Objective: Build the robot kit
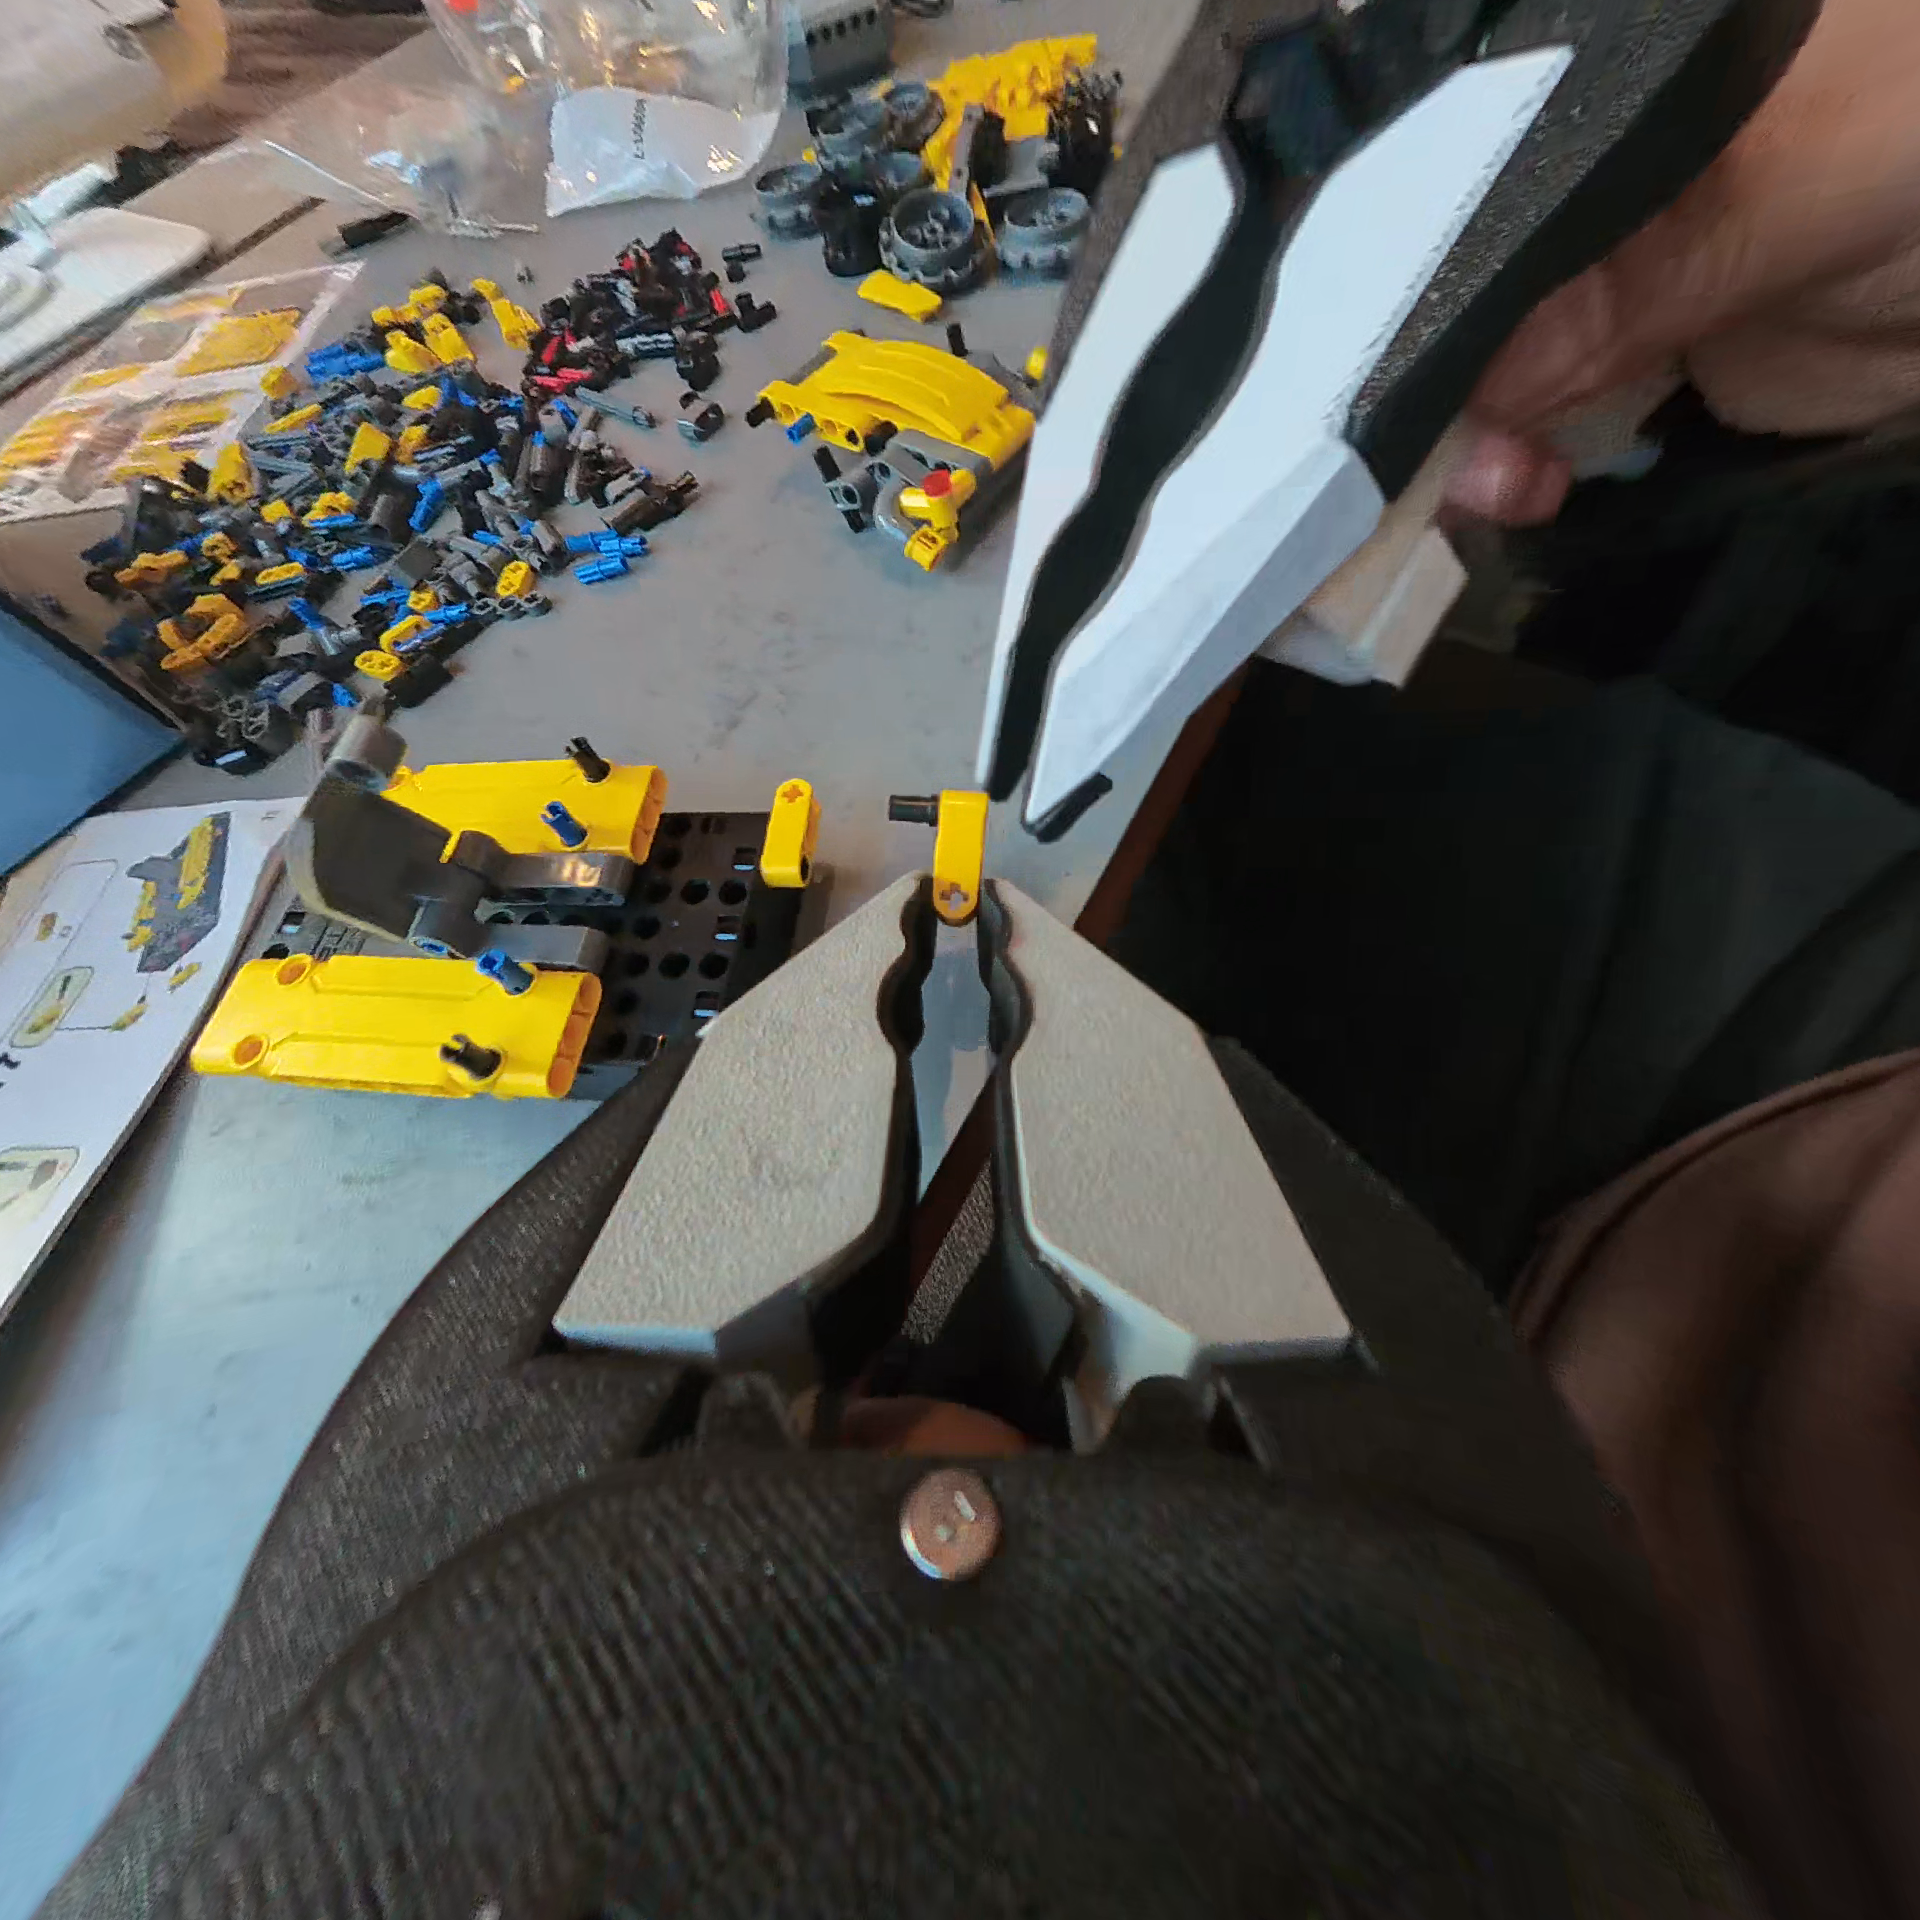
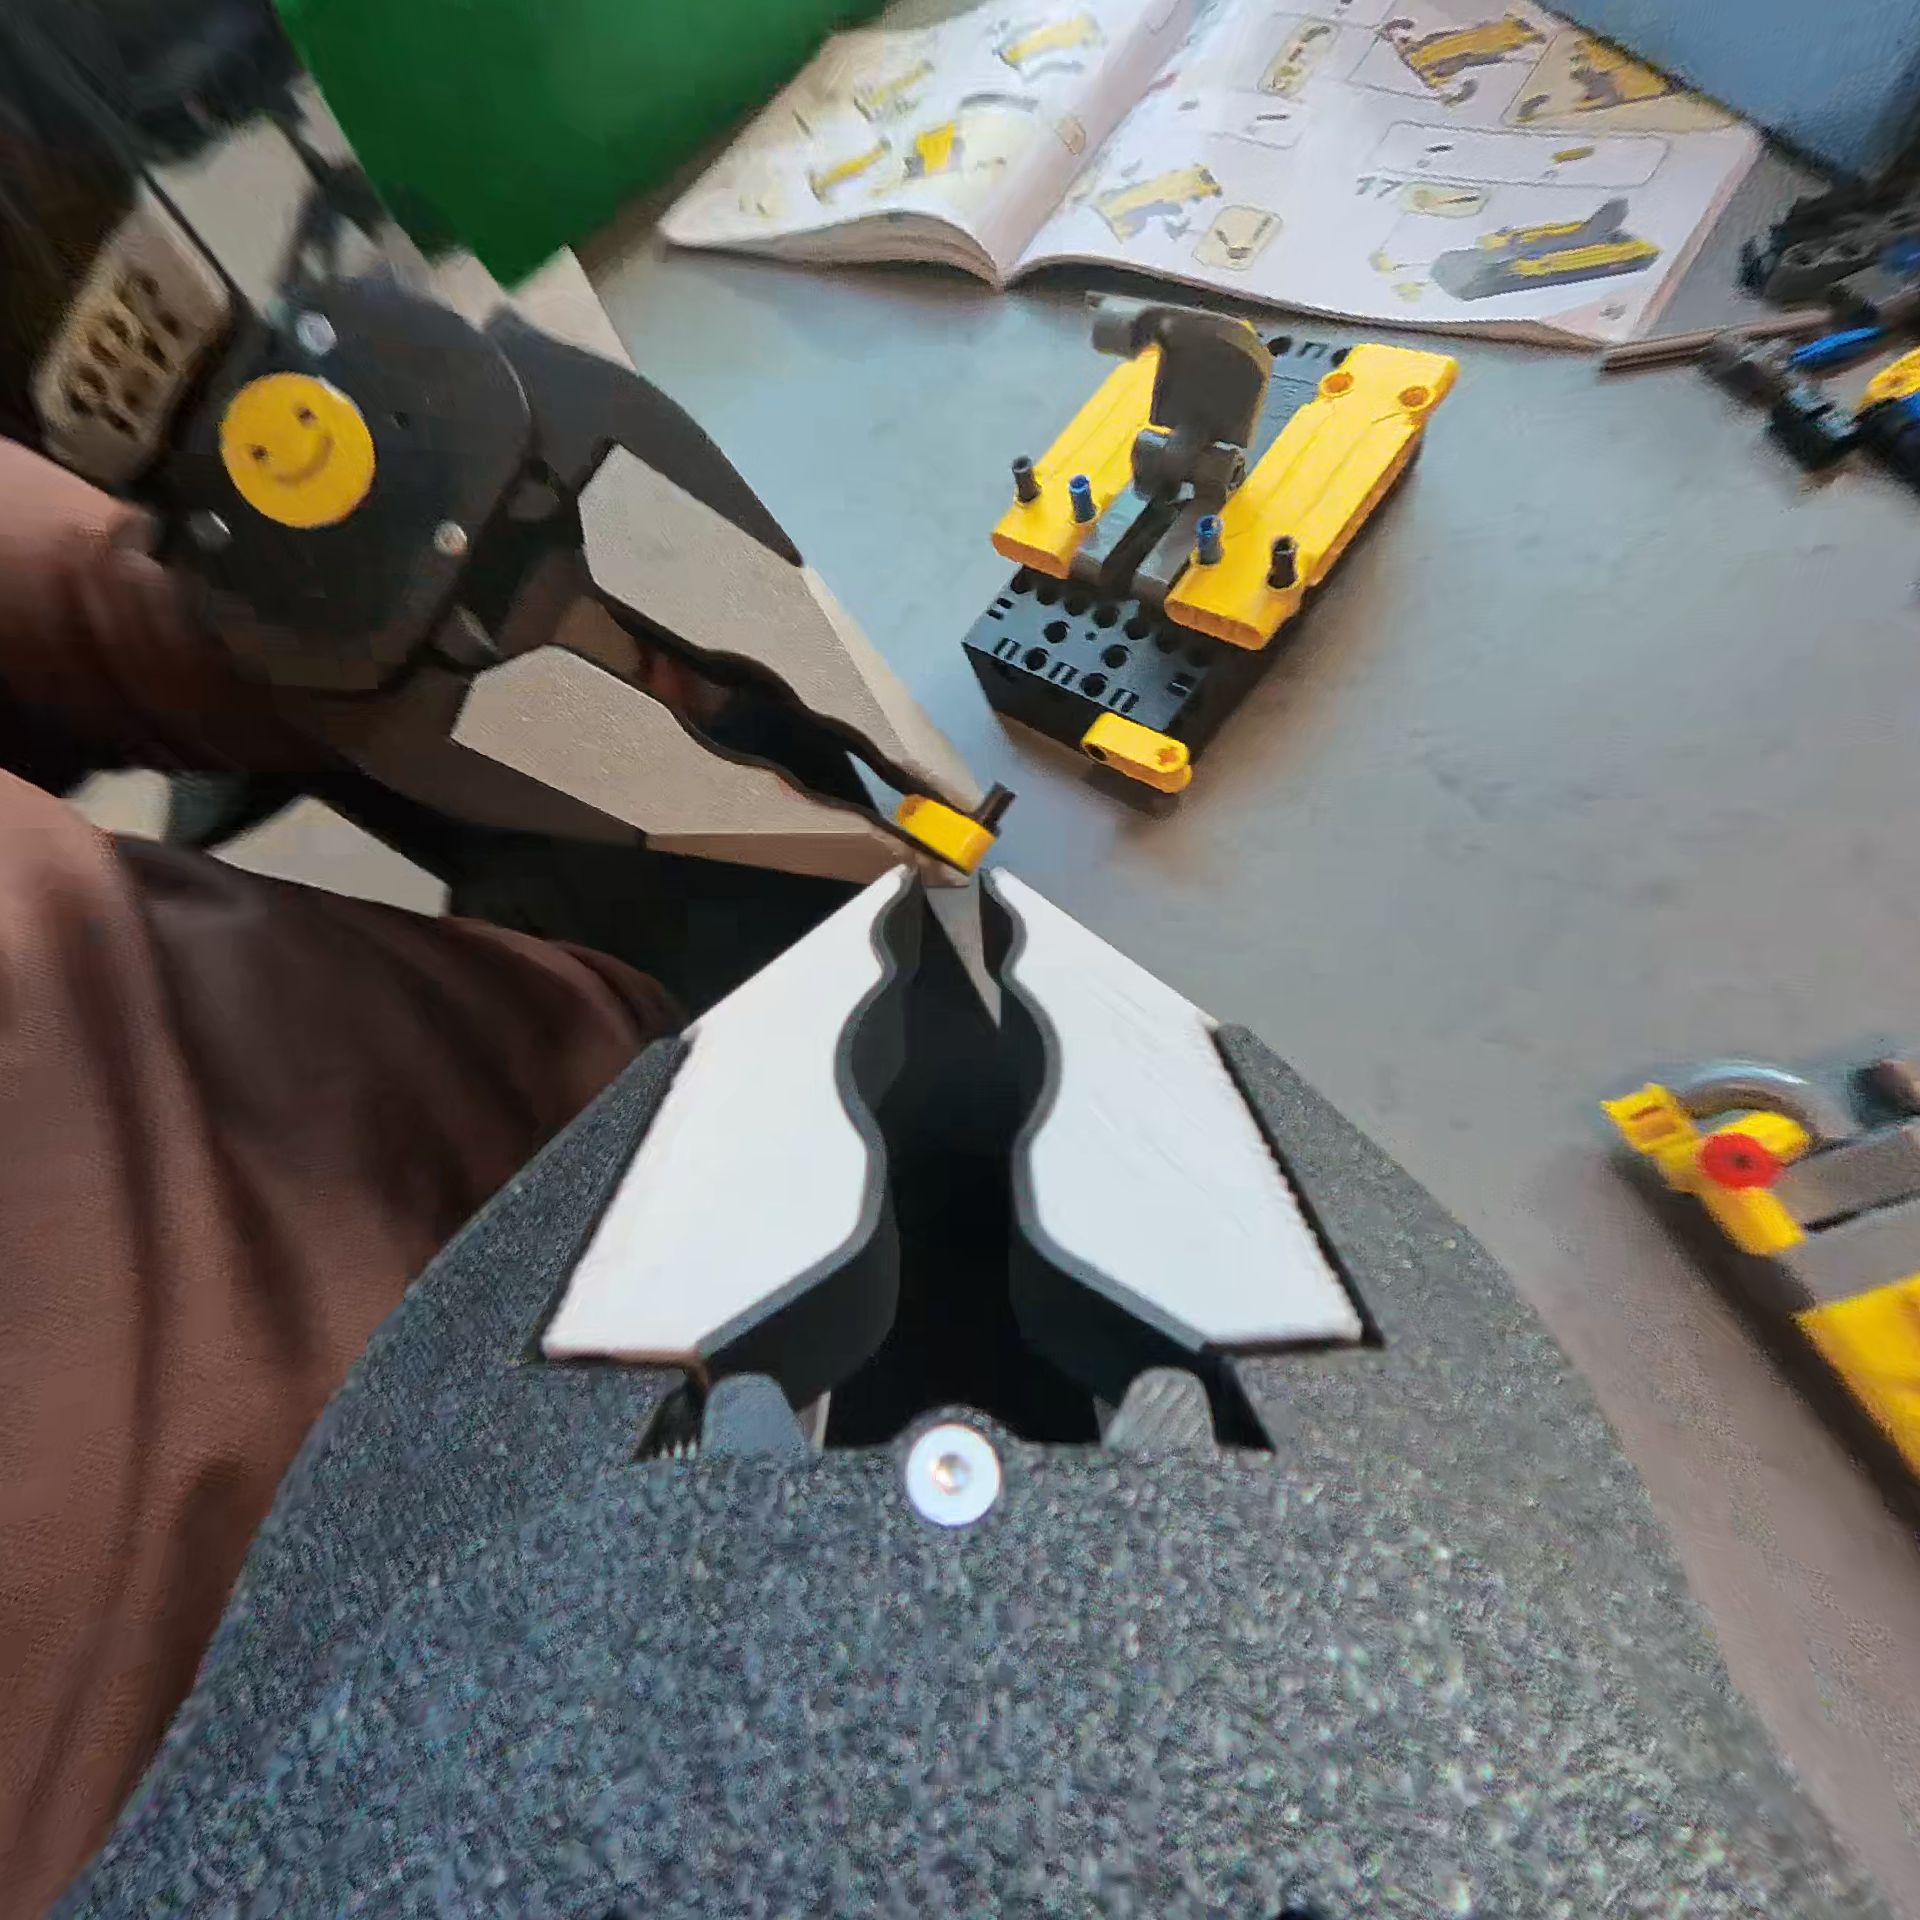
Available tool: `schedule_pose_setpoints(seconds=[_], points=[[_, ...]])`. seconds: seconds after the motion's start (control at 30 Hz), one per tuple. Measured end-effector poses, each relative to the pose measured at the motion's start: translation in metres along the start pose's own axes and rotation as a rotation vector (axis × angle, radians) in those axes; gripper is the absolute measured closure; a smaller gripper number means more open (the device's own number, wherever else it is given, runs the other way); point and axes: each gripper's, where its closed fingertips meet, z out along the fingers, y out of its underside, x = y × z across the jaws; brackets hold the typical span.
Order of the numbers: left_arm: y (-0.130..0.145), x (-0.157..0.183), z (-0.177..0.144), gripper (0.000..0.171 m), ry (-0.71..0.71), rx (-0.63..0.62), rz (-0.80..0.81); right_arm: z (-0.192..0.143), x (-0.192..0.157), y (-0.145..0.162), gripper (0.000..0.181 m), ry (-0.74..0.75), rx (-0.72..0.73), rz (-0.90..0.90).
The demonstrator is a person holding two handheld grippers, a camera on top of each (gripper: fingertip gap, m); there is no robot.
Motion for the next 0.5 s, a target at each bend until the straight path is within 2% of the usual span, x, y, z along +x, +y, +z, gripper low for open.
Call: schedule_pose_setpoints(seconds=[0.17,0.33,0.5], points=[[-0.001,-0.006,-0.005,0.166,-0.094,0.047,0.004,0.006,-0.006,-0.007,0.174,-0.131,0.104,0.189],[0.001,-0.009,-0.005,0.166,-0.158,0.026,0.052,0.009,-0.002,-0.008,0.177,-0.145,0.152,0.279],[0.003,-0.010,-0.003,0.166,-0.177,0.013,0.026,0.011,0.004,-0.007,0.179,-0.109,0.163,0.269]])
